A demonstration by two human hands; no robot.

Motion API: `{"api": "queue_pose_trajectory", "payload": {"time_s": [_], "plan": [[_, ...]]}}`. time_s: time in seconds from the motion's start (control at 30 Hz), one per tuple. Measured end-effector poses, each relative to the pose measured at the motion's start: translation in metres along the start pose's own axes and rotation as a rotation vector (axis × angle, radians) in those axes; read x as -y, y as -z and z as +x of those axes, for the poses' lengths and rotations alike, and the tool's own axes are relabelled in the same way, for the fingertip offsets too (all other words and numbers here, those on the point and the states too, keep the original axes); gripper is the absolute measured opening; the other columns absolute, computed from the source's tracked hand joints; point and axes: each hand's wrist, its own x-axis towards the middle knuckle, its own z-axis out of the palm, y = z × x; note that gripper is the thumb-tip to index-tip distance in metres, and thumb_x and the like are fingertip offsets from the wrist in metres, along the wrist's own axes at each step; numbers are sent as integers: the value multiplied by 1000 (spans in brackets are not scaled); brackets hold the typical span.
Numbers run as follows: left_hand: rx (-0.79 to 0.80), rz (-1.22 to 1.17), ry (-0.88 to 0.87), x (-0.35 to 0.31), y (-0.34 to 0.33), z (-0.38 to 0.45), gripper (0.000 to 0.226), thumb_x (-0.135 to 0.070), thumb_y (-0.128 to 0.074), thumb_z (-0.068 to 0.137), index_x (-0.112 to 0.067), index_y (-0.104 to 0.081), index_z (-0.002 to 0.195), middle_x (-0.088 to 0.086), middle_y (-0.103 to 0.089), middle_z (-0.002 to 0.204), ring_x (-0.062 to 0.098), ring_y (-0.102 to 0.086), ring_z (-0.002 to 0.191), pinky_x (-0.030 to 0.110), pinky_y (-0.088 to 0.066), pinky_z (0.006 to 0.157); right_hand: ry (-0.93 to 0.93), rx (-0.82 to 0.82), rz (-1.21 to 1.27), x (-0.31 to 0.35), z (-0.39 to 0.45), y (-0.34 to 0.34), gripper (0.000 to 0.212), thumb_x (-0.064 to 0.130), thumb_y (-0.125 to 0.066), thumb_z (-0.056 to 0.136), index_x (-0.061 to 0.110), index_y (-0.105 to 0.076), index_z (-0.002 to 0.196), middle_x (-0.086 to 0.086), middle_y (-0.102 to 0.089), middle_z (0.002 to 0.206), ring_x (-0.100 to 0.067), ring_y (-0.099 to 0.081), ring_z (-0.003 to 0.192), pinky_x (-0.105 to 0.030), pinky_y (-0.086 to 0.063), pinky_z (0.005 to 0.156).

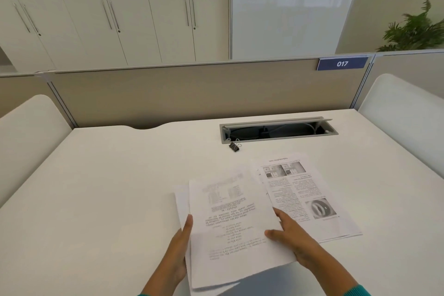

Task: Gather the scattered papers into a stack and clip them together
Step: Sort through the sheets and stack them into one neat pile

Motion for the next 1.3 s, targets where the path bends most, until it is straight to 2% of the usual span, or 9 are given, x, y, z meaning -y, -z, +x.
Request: {"api": "queue_pose_trajectory", "payload": {"time_s": [0.1,0.2,0.27,0.43,0.57,0.7,0.93,1.1,1.3], "plan": [[-39,92,-8,16,2,1,31,-31,-57,89,-13,-62,113,5,-75,97,23,-71,90,37,-56,75,-77,-6,-192,-14,1,-5,56,11,-64,83,18,-37,132,-3,-55,125,-20,-58,106,-31,-52,85],[-76,154,38,25,7,-1,32,-12,-60,88,0,-59,117,13,-74,94,31,-69,90,39,-55,75,-94,-42,-321,-23,1,-9,47,17,-61,86,14,-42,129,-4,-54,130,-20,-56,111,-35,-48,97],[-84,185,7,23,9,-2,33,-10,-61,86,-3,-59,118,11,-74,96,30,-68,93,39,-54,76,-47,-65,-372,-23,0,-10,42,21,-57,89,15,-44,129,-2,-55,130,-19,-56,113,-34,-46,99],[3,202,-223,-11,3,-10,31,-19,-65,79,-11,-64,109,7,-74,102,25,-70,95,32,-58,73,197,-129,-250,-9,-2,-9,36,15,-62,86,19,-53,121,1,-65,117,-13,-63,102,-35,-54,90],[1,212,-385,-43,-10,-20,27,-20,-71,74,-14,-68,101,2,-76,96,18,-72,88,21,-57,64,301,-192,-133,16,-5,-10,30,10,-69,80,25,-60,105,6,-70,101,-3,-65,87,-16,-53,67],[84,315,-479,-54,-25,-32,34,-31,-74,69,-22,-71,102,0,-74,103,17,-70,95,21,-56,71,371,-214,-75,38,-11,-10,25,16,-76,74,36,-65,84,15,-70,92,-4,-66,84,-18,-52,72],[128,311,-488,-57,-45,-42,42,-41,-76,55,-40,-67,96,1,-72,101,22,-69,91,42,-58,79,438,-118,-8,54,-21,-9,26,18,-79,69,36,-71,85,12,-74,92,-8,-70,86,-19,-56,67],[139,311,-538,-70,-48,-53,43,-43,-78,56,-36,-69,98,-1,-73,103,21,-70,92,29,-57,72,495,-94,48,65,-26,-5,30,29,-82,63,37,-72,91,10,-74,94,-12,-71,86,-23,-57,68],[172,311,-621,-91,-52,-65,60,-57,-82,48,-32,-68,101,0,-72,104,21,-70,92,31,-57,71,566,-56,133,81,-28,0,46,42,-81,54,33,-69,97,6,-74,98,-15,-71,87,-25,-56,68]]}}
